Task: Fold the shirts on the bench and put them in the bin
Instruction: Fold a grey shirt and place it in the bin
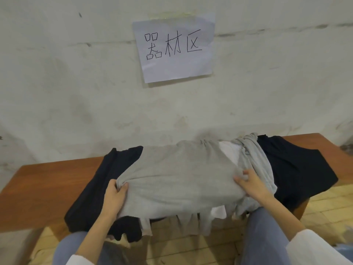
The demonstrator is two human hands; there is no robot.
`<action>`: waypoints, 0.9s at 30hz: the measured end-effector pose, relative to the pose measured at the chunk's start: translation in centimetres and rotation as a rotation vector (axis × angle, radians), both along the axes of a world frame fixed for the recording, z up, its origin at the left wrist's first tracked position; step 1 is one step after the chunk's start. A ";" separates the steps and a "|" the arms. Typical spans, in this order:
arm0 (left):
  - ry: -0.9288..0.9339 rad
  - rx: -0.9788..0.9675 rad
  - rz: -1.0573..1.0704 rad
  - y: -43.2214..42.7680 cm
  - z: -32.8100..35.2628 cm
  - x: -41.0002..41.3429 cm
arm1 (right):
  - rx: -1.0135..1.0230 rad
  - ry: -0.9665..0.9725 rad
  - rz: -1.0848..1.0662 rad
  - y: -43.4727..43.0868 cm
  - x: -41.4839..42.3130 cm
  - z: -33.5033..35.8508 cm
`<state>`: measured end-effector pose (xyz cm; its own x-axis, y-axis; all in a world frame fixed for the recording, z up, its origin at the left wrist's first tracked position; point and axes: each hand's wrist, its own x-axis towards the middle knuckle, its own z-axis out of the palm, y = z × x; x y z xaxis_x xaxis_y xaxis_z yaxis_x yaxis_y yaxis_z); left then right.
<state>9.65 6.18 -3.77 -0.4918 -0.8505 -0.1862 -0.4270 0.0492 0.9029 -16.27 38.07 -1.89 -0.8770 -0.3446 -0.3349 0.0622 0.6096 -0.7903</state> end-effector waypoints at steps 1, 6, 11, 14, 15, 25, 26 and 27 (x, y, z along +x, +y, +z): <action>-0.085 -0.054 -0.005 -0.1 -0.3 0.3 | 0.103 -0.026 0.051 0.5 0.1 -0.2; -0.156 0.157 -0.116 -0.7 0.1 2.2 | -0.158 -0.091 0.049 2.5 0.3 -0.2; 0.313 0.567 -0.063 -0.8 1.8 3.1 | -0.774 -0.335 -0.187 2.3 0.6 1.5; 0.586 0.826 0.014 -0.9 2.2 2.7 | -0.850 -0.482 -0.163 1.1 0.3 0.8; 0.617 0.877 0.020 -1.0 2.1 2.6 | -0.772 -0.436 -0.146 0.6 0.3 0.3; -0.036 -0.076 -0.110 0.2 1.2 2.9 | 0.231 0.716 0.161 0.8 2.1 -2.6; -0.028 -0.103 -0.095 0.2 1.4 3.0 | 0.185 0.743 0.145 1.0 2.0 -2.4; -0.025 -0.138 -0.086 0.1 1.7 3.0 | 0.136 0.815 0.134 1.1 1.9 -2.1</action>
